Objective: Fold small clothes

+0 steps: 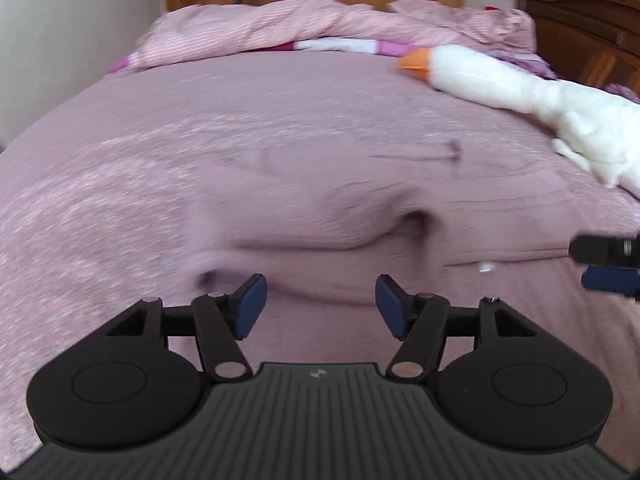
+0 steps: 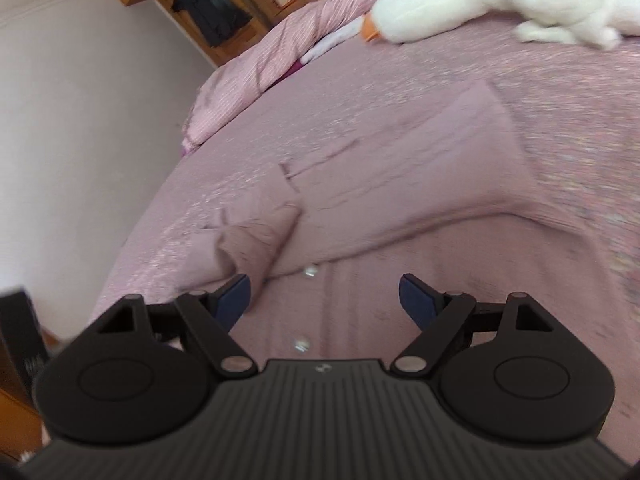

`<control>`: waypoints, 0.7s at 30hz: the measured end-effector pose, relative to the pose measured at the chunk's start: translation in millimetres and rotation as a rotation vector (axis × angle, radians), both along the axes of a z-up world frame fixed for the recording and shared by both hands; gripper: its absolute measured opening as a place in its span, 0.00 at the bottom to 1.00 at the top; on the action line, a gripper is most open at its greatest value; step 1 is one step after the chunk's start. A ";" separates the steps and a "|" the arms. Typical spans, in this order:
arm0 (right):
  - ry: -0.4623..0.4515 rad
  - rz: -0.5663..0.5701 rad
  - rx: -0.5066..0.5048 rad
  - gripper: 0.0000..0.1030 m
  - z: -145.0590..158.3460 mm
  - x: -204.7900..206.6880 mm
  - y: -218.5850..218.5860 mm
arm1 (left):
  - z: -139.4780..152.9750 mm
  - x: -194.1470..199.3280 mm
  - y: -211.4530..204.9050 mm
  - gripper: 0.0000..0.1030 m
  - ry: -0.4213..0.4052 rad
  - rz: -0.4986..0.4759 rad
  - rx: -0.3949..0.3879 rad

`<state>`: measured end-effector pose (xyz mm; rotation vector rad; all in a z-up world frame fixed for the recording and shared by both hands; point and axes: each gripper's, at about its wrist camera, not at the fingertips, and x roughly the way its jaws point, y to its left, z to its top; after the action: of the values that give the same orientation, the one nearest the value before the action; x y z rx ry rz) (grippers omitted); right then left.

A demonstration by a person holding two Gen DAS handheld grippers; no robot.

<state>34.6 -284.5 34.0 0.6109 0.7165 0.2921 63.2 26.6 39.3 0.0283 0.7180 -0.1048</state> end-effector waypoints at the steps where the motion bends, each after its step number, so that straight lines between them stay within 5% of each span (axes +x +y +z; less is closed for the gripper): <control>1: 0.004 0.013 0.008 0.81 1.4 8.1 4.9 | -0.5 -0.7 8.0 0.66 0.004 0.022 0.002; 10: 0.100 0.049 0.089 0.81 -4.9 80.1 43.5 | -5.2 7.5 56.2 0.66 0.035 0.150 -0.012; 14: 0.154 0.063 0.098 0.73 -14.3 103.2 57.2 | -9.0 12.6 65.5 0.66 0.050 0.172 -0.005; 17: 0.182 0.080 0.075 0.53 -20.3 117.4 65.2 | -12.6 17.0 72.4 0.66 0.062 0.185 -0.006; 18: 0.188 0.099 0.061 0.33 -20.6 121.2 68.4 | -15.0 17.7 72.5 0.66 0.065 0.190 -0.004; 19: 0.186 0.120 0.042 0.23 -18.5 124.3 71.1 | -16.9 19.7 71.9 0.66 0.070 0.196 -0.001; 21: 0.129 0.149 -0.001 0.21 -6.4 126.0 73.6 | -19.2 22.6 75.6 0.66 0.080 0.210 0.003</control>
<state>160.6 -210.9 27.5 0.5799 0.8881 0.3925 85.8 102.1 20.1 -0.0484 0.7974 0.0965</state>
